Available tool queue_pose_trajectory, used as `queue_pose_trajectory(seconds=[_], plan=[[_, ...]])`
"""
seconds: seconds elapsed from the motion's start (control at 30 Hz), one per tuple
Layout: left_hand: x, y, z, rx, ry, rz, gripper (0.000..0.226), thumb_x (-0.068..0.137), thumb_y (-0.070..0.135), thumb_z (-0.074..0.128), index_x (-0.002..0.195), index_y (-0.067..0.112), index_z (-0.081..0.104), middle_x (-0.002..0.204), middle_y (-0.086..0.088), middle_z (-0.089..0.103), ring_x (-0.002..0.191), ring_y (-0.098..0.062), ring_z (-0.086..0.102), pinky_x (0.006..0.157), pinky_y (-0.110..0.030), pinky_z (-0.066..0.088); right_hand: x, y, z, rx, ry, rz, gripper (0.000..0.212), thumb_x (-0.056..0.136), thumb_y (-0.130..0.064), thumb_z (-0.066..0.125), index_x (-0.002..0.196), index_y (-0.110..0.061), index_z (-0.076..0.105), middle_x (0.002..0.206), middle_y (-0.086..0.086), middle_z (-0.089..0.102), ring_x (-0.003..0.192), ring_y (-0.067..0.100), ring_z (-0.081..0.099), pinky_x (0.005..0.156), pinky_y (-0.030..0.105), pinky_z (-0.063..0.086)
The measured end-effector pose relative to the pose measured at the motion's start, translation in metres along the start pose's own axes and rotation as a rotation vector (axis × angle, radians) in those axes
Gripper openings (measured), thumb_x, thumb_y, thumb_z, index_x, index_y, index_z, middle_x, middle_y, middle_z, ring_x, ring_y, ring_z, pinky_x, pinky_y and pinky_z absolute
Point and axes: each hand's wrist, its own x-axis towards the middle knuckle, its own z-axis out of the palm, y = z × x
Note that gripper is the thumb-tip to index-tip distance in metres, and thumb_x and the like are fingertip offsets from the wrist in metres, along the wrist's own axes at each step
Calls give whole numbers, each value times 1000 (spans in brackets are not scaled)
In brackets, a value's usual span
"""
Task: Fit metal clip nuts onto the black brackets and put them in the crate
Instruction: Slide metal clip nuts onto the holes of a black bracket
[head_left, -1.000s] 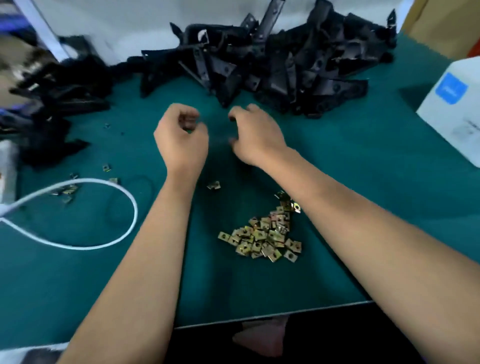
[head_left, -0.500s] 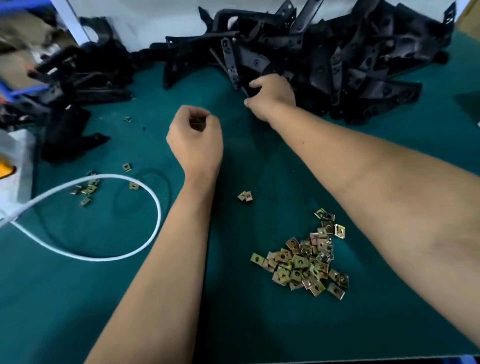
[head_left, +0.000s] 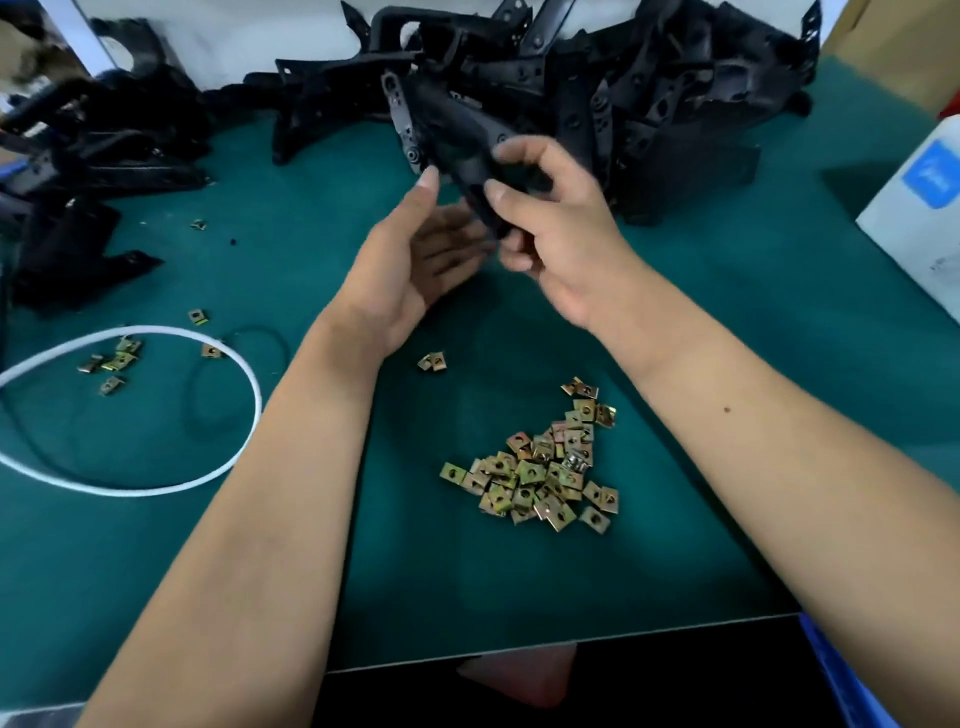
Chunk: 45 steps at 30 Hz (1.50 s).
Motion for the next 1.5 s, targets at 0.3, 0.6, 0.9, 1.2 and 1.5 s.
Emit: queue_pose_trajectory(seconds=[0.3,0.6,0.9,1.2,1.5], plan=[[-9,7,-1,-51,192,201,6,100,8,64,94,4,63,99,-13,75,91,-24,72,82,-40,61,-16,10,6,-478,-6,112,9,99,-12,66,95,-13,57,83,9,63,59,16,59,55,34,54],[10,3,-24,-167,444,192,15,103,8,58,95,15,48,90,-5,66,76,-21,65,68,-38,51,-33,3,18,-1187,-634,-150,23,79,-33,88,98,-29,76,83,-17,62,71,-12,54,62,8,37],[8,-6,-8,-200,257,190,52,81,-7,77,115,9,43,109,-20,60,103,-36,67,100,-58,54,-31,-1,-25,-1255,-323,-254,18,101,-11,60,110,-14,76,97,-10,70,80,-2,55,74,5,37],[2,-17,4,-126,135,158,68,70,-9,82,122,10,42,129,-33,60,120,-46,63,99,-57,55,-27,15,-44,-747,-20,-29,9,93,-21,72,86,-20,77,70,-3,72,55,6,58,50,20,45],[-11,-20,21,4,-34,160,66,67,-6,79,110,18,36,103,-3,57,95,-14,61,80,-27,54,-29,15,-40,-334,25,20,15,98,-13,69,85,-4,72,64,4,67,51,14,55,42,23,42]])
